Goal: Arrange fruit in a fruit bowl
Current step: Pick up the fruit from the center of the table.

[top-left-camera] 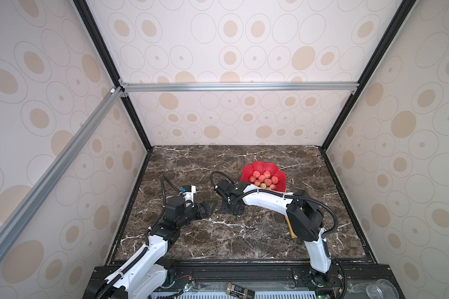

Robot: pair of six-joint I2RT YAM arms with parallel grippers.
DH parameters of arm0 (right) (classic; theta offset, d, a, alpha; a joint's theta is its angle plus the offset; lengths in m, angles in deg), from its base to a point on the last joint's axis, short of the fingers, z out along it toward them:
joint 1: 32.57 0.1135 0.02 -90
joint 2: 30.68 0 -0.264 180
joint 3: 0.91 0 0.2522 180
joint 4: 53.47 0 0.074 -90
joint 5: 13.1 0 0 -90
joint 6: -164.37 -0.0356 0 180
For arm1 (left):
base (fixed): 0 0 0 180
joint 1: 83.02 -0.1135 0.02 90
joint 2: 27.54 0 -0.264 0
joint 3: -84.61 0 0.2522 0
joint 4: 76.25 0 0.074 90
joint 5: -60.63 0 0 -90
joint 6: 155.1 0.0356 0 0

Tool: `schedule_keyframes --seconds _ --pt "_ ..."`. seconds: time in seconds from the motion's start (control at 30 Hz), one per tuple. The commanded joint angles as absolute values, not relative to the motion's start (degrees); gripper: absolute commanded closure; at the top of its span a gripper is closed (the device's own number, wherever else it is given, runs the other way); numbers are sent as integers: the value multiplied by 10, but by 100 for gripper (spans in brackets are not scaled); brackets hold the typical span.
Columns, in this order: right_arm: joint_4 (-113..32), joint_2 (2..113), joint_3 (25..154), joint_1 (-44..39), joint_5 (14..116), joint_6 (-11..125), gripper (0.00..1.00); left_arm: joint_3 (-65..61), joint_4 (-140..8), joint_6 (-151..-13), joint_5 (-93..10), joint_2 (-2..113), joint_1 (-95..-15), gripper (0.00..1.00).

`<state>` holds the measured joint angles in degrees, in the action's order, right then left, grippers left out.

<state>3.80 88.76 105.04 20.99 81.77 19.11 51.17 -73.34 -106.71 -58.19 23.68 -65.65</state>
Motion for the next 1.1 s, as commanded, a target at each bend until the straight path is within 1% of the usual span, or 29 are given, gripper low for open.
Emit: schedule_keyframes --seconds 0.0,0.23,0.73,1.07 --pt "47 885 1054 210 835 170 44 513 -762 -1077 -606 238 -666 1" --pt "38 895 1052 204 821 173 44 532 -800 -1093 -631 245 -684 1" --pt "36 917 1063 198 810 179 45 525 -791 -1086 -629 247 -690 1" --pt "37 925 1067 196 808 183 49 522 -793 -1087 -629 248 -690 1"
